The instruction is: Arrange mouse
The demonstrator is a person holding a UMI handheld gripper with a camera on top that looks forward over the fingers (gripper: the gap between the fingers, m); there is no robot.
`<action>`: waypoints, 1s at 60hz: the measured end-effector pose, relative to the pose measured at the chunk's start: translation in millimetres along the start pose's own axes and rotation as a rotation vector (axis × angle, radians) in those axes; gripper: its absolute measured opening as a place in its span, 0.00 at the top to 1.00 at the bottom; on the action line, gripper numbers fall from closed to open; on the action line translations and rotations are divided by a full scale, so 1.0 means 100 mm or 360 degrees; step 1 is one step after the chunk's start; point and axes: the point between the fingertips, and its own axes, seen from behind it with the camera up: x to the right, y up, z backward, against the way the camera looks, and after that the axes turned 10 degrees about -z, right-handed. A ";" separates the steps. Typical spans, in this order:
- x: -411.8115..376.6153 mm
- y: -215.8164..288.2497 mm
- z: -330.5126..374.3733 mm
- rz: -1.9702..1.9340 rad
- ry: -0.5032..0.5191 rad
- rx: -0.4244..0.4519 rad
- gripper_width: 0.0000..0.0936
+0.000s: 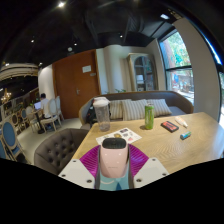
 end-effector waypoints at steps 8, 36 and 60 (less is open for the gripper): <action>-0.21 -0.79 -0.27 0.0036 -0.0023 -0.0226 0.60; 0.00 -1.41 -0.44 0.0126 -0.0179 -0.0446 0.43; 0.15 -1.37 0.36 0.0215 0.0063 -0.0536 0.09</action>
